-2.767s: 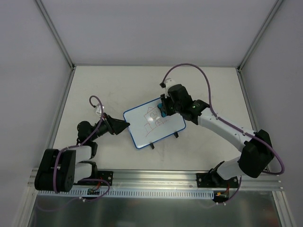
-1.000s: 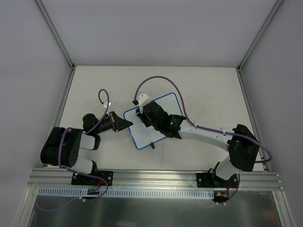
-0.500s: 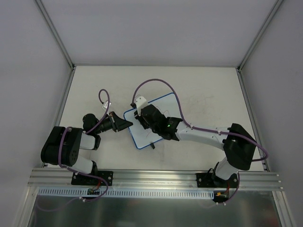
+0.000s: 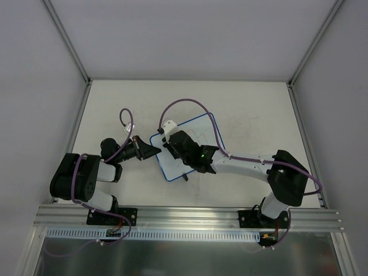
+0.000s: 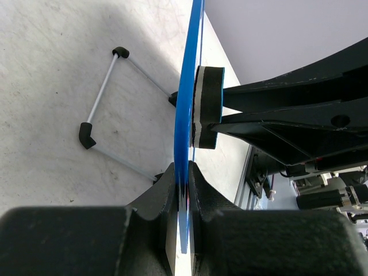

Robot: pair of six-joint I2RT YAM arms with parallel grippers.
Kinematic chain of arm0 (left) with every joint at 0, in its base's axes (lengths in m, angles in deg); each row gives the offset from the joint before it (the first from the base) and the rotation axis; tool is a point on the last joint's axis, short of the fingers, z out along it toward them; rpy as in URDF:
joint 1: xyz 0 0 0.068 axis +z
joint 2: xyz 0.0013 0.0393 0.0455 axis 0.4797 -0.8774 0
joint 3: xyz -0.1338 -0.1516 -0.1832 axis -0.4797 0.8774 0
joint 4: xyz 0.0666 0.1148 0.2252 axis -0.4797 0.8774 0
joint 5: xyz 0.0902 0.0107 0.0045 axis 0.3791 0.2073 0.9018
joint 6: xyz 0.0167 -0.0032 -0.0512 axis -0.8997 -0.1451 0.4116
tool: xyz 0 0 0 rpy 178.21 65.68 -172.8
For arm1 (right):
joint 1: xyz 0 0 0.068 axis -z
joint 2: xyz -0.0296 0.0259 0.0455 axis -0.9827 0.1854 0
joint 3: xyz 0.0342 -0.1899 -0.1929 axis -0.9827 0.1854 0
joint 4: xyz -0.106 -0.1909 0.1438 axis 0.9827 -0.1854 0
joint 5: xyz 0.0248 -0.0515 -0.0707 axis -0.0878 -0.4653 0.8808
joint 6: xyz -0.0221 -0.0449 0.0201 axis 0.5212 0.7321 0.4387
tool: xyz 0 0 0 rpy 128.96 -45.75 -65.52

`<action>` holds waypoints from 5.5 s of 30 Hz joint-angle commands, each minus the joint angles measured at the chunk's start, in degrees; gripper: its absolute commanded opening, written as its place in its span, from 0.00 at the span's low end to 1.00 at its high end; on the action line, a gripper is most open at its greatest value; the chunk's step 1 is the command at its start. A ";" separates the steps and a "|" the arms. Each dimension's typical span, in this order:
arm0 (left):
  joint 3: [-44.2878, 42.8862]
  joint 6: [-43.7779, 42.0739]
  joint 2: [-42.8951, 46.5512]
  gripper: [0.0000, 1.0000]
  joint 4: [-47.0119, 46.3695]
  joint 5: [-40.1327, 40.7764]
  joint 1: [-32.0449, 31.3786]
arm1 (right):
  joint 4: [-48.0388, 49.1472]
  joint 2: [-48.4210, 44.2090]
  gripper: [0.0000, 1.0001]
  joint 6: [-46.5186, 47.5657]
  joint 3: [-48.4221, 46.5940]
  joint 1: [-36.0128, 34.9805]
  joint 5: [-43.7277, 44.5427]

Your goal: Erase the whiteboard

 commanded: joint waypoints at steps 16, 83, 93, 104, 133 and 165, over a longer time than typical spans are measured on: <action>0.59 -3.74 0.06 0.00 -19.79 -2.42 -0.39 | 5.05 -5.24 0.00 -7.39 5.85 13.16 -6.79; 0.06 -2.95 -0.47 0.00 -19.88 -2.86 -0.39 | 16.30 -2.79 0.00 5.97 16.14 -3.62 -6.09; 0.06 -2.95 -0.38 0.00 -19.88 -2.86 -0.39 | 16.30 -3.75 0.00 7.46 16.23 -4.68 -2.14; 0.32 -2.95 -0.20 0.00 -19.97 -2.86 -0.30 | 16.21 -5.33 0.00 1.41 16.40 2.78 -3.63; 0.33 -2.95 0.06 0.00 -20.06 -3.03 -0.39 | 21.14 -17.81 0.00 -19.96 32.30 30.74 -8.55; 0.33 -2.78 0.15 0.00 -20.06 -3.12 -0.39 | 19.47 -12.11 0.00 -1.16 25.54 7.03 -8.81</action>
